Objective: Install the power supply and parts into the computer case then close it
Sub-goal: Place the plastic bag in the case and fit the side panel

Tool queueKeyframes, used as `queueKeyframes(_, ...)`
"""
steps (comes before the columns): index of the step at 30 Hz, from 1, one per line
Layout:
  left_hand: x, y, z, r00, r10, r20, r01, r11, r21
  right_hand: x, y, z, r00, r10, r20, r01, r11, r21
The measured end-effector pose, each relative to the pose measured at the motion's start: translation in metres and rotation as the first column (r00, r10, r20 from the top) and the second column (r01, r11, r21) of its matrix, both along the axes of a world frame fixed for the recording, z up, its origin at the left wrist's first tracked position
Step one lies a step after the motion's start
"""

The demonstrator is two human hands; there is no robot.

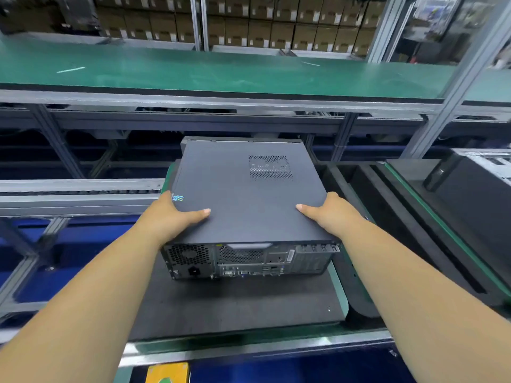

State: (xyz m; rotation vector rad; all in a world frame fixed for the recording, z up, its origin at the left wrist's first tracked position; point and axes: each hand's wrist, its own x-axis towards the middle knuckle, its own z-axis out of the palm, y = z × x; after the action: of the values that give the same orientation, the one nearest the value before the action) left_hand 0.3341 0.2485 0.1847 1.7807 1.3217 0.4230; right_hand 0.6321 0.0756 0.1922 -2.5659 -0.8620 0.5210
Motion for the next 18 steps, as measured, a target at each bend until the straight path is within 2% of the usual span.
queueKeyframes(3, -0.018, -0.021, -0.004, 0.998, 0.007, 0.068, -0.006, 1.000, -0.013, -0.005, -0.024, -0.002, 0.996, 0.040, -0.075, -0.034, 0.996, 0.077)
queueKeyframes(6, -0.033, -0.034, -0.011, 0.991, 0.004, 0.131, 0.000, 1.000, -0.026, -0.009, -0.047, -0.005, 0.967, 0.117, -0.227, -0.064, 0.972, 0.226)
queueKeyframes(9, -0.042, -0.044, -0.021, 0.987, 0.022, 0.161, -0.027, 0.999, 0.026, -0.014, -0.066, -0.006, 0.929, 0.204, -0.308, -0.096, 0.938, 0.332)
queueKeyframes(14, -0.040, -0.053, -0.033, 0.989, 0.083, 0.125, -0.108, 0.972, 0.208, -0.016, -0.073, -0.022, 0.968, 0.208, -0.141, -0.138, 0.908, 0.396)
queueKeyframes(18, -0.035, -0.052, -0.038, 0.986, 0.126, 0.110, -0.153, 0.943, 0.295, -0.015, -0.071, -0.029, 0.978, 0.187, -0.089, -0.129, 0.885, 0.447)
